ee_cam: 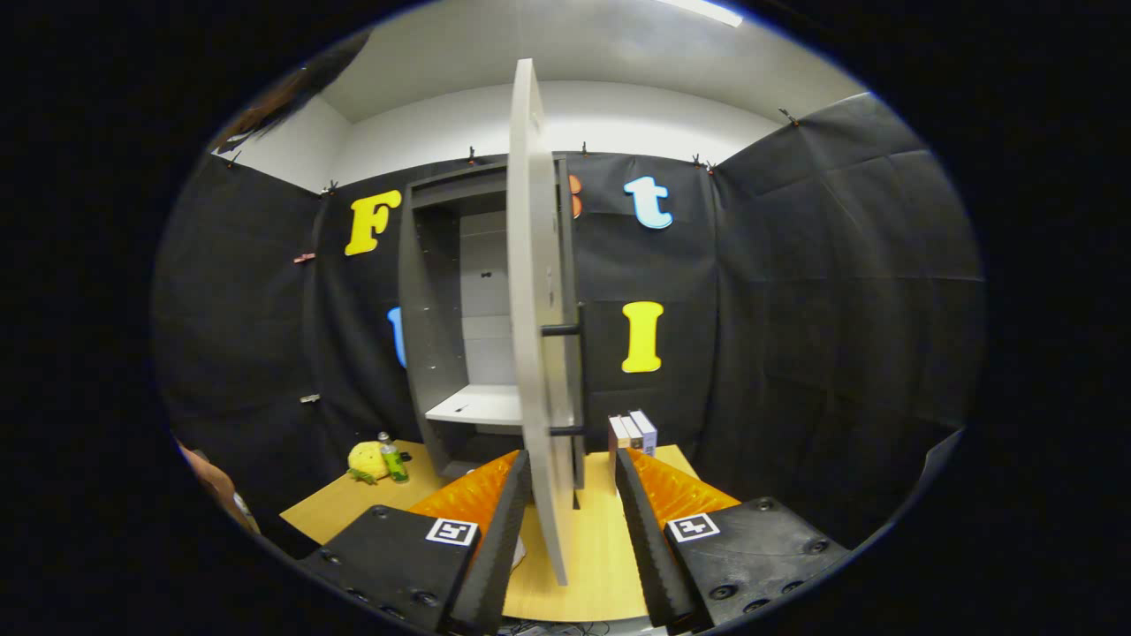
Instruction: Open the shoe cabinet door, grab the shoes and put them into the shoe cabinet, then close the shoe cabinet door.
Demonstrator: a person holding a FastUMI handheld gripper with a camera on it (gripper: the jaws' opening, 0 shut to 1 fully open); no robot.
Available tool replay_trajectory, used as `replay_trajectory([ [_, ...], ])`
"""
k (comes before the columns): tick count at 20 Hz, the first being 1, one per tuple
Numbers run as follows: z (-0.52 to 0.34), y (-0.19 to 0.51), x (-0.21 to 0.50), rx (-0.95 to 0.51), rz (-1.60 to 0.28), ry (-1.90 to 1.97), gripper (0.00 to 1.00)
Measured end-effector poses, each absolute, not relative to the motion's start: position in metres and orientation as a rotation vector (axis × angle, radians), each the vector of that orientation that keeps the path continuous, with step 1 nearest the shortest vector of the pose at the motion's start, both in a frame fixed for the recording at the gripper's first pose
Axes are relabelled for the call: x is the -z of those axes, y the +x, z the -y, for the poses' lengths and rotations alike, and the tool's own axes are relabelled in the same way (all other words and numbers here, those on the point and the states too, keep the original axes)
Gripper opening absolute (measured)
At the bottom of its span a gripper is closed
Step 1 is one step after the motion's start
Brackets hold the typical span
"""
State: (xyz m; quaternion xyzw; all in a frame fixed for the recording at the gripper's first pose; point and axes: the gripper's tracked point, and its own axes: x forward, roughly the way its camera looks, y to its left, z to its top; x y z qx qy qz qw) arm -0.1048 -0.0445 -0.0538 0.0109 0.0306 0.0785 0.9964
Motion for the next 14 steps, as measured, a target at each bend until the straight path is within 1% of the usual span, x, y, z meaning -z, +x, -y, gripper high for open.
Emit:
replay_trajectory([
  [2, 0.016, -0.114, 0.067, -0.239, -0.093, 0.004, 0.74],
  [3, 0.003, -0.115, 0.075, -0.269, -0.119, -0.008, 0.77],
  [4, -0.007, -0.115, 0.086, -0.294, -0.146, -0.021, 0.78],
  [9, -0.071, -0.101, 0.139, -0.426, -0.253, -0.012, 0.78],
  [11, -0.088, -0.088, 0.17, -0.444, -0.314, -0.023, 0.78],
  [14, -0.117, -0.076, 0.218, -0.467, -0.422, 0.003, 0.81],
])
